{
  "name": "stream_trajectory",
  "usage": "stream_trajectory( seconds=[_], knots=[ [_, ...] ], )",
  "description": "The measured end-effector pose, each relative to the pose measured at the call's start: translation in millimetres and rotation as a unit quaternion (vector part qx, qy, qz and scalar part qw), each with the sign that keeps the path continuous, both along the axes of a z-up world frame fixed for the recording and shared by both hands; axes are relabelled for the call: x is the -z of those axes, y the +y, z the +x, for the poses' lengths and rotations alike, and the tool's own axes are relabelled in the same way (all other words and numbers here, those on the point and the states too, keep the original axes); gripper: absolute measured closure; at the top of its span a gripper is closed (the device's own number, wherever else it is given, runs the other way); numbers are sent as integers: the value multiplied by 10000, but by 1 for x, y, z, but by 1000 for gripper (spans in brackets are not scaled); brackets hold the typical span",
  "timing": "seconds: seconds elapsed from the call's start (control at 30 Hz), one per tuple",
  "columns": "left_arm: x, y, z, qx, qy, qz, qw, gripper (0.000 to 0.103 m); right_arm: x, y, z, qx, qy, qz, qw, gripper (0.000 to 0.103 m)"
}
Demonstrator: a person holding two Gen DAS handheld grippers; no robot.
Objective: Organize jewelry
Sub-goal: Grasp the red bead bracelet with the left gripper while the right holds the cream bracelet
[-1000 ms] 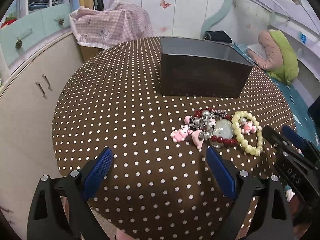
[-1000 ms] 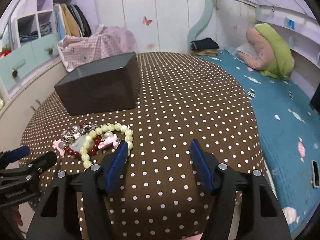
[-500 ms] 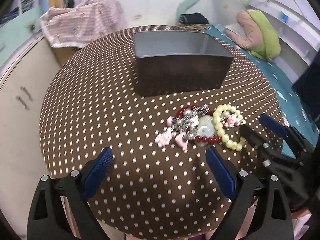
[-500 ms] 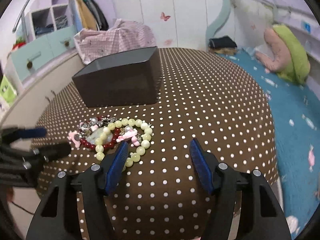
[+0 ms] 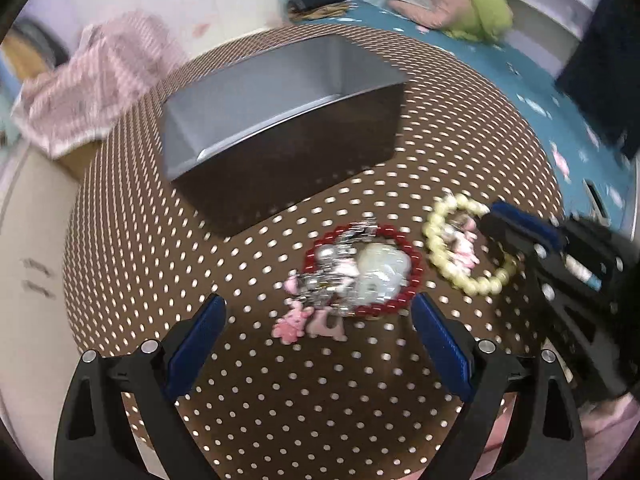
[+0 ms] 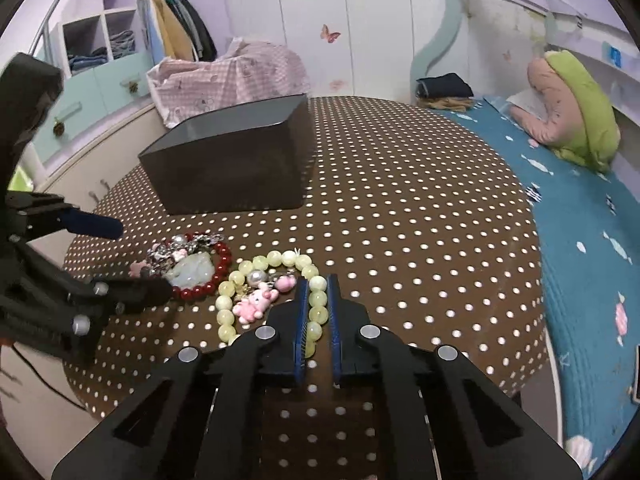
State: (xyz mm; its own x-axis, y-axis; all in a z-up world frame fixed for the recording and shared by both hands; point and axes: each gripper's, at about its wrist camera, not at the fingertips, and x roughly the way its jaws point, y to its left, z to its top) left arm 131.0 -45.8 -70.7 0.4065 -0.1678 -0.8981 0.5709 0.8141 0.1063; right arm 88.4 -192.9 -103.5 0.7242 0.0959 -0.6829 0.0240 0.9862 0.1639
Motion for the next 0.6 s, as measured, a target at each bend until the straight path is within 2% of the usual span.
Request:
stream_trajectory(
  seconds=[0.13,0.27,0.37,0.53,0.6],
  knots=[
    [-4,-23,-18,665,-33,245,9975,19,1,-7,0,96,-11,115,9999,93],
    [10,-35,-14,829,148,779,9934,50,2,-8,0,44,-22,176,9998,93],
    [9,-39,-7,839,21,1043,9910,62,2,-14,0,80,-23,234,9997,93],
    [14,-52,-3,1045,-188,1432,9840,68,4,-21,-1,112,-35,317,9994,93],
    [15,-61,-5,1183,-293,1656,9786,79,4,-21,-2,84,-45,324,9994,93]
  ],
)
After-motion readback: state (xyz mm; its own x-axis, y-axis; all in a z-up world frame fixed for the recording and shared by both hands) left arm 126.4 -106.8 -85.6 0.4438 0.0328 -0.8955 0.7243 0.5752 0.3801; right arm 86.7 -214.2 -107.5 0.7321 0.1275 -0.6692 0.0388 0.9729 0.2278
